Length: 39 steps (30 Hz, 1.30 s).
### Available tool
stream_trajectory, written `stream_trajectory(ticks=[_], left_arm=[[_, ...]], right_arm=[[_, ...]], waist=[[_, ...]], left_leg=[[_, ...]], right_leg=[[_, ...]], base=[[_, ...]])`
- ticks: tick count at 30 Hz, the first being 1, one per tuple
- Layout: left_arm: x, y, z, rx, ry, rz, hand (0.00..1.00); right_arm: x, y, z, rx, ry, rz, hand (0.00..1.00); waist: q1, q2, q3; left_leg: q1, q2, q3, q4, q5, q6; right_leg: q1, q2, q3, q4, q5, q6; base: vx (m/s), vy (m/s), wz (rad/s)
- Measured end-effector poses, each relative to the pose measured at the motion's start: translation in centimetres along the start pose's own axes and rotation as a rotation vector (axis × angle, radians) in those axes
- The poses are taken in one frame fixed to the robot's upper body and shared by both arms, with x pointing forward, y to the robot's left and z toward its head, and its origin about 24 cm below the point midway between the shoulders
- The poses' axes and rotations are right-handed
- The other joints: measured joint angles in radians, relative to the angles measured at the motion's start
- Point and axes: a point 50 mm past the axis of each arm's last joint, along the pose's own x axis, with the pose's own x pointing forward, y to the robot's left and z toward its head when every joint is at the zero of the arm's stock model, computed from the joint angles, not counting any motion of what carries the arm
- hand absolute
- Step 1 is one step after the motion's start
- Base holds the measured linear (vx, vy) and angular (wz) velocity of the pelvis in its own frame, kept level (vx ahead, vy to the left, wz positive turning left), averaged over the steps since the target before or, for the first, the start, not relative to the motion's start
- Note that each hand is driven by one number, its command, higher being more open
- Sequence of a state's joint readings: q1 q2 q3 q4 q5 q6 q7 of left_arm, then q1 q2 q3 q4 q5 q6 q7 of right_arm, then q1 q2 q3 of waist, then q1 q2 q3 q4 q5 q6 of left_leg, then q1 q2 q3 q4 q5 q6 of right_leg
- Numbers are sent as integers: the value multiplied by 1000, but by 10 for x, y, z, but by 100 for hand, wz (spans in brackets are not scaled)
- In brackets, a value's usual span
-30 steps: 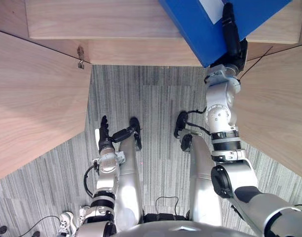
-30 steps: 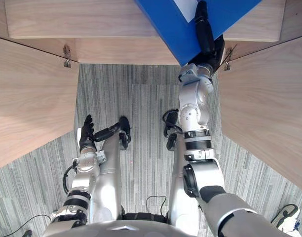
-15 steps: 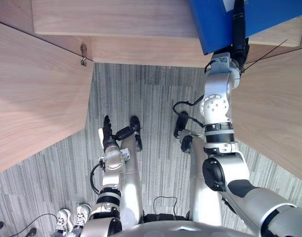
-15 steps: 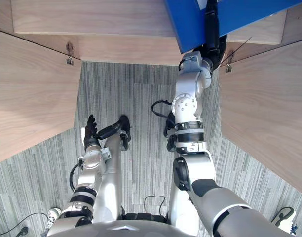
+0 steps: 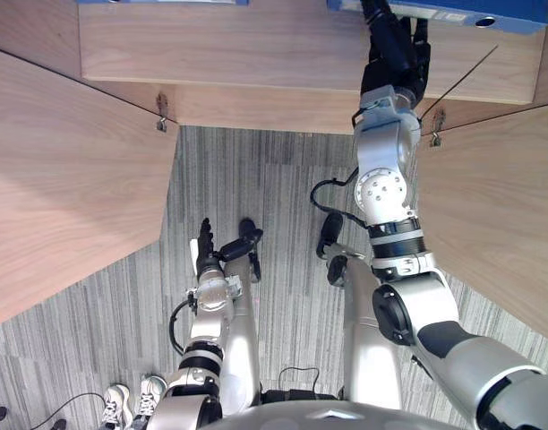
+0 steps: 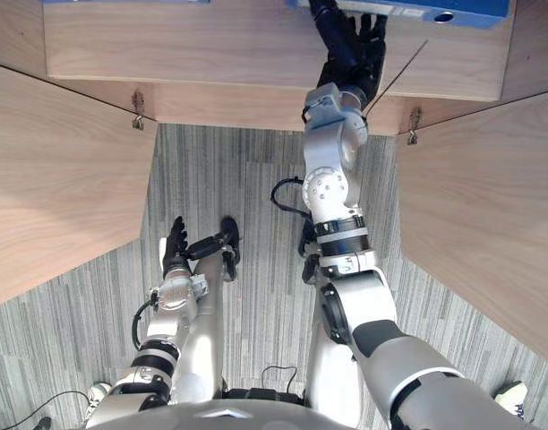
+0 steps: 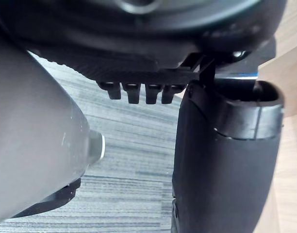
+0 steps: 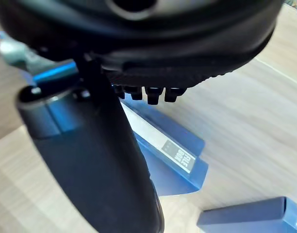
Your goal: Walk over to the cabinet, pick up the folder, carry it to the office cabinet, place the folder inside the office cabinet, then close the office cabinet door
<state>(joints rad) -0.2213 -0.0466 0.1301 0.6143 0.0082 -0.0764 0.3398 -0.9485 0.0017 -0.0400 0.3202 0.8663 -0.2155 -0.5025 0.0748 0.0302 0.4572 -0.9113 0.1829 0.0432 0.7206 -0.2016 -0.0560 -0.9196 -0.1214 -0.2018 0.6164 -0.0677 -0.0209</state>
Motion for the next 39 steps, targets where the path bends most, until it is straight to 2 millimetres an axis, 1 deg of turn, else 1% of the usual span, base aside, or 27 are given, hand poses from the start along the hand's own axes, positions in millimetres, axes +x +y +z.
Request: stream_trajectory(ticks=[7,13,18,20,23,25,32,35,39], left_arm=[[0,1,-1,2,3,-3,100],[0,0,-1,0,2,-14,100],[0,1,-1,-5,3,-13,100],[0,1,-1,-17,6,-13,100],[0,1,-1,-17,6,-14,100],[1,3,0,-13,4,-12,100],[2,5,-1,-3,3,-31,100],[2,8,-2,6,5,-30,100],[3,12,-4,19,10,-36,100]], right_arm=[[-2,5,-8,-66,40,79,100],[3,-8,-12,-123,75,62,100],[6,-11,-8,-112,79,71,100],[6,-15,-6,-118,79,74,100],[5,-27,-5,-136,81,70,100],[3,-36,-3,-172,85,80,100],[0,-55,3,-254,100,132,100],[-4,-62,2,-286,120,152,100],[-12,-74,3,-318,143,173,100]], waist=[[0,0,-4],[2,0,-4],[1,0,-4],[1,0,-5],[1,-1,-5],[1,-1,-5],[0,-2,-6],[-3,-7,-8],[-3,-18,-15]], left_leg=[[0,0,1,1,-1,1],[-4,-1,-1,0,-1,1],[-6,0,-1,1,-1,1],[-6,0,-1,1,-1,1],[-7,0,-1,1,-2,2],[-7,0,-1,2,-2,3],[-7,1,-1,7,-4,6],[-6,3,0,12,-8,9],[-4,4,3,14,-11,10]], right_leg=[[0,0,-1,1,0,0],[0,-2,-4,-1,0,0],[0,-2,-6,-3,0,0],[0,-2,-6,-4,0,0],[0,-2,-6,-4,0,0],[1,-2,-6,-4,0,0],[3,-1,-6,-4,0,0],[6,0,-6,-4,0,1],[6,0,-3,-4,-1,1]], base=[[-2,34,0],[9,37,1],[6,29,1],[4,20,0],[0,0,0],[0,0,0],[0,0,0],[0,0,-1],[0,0,0]])
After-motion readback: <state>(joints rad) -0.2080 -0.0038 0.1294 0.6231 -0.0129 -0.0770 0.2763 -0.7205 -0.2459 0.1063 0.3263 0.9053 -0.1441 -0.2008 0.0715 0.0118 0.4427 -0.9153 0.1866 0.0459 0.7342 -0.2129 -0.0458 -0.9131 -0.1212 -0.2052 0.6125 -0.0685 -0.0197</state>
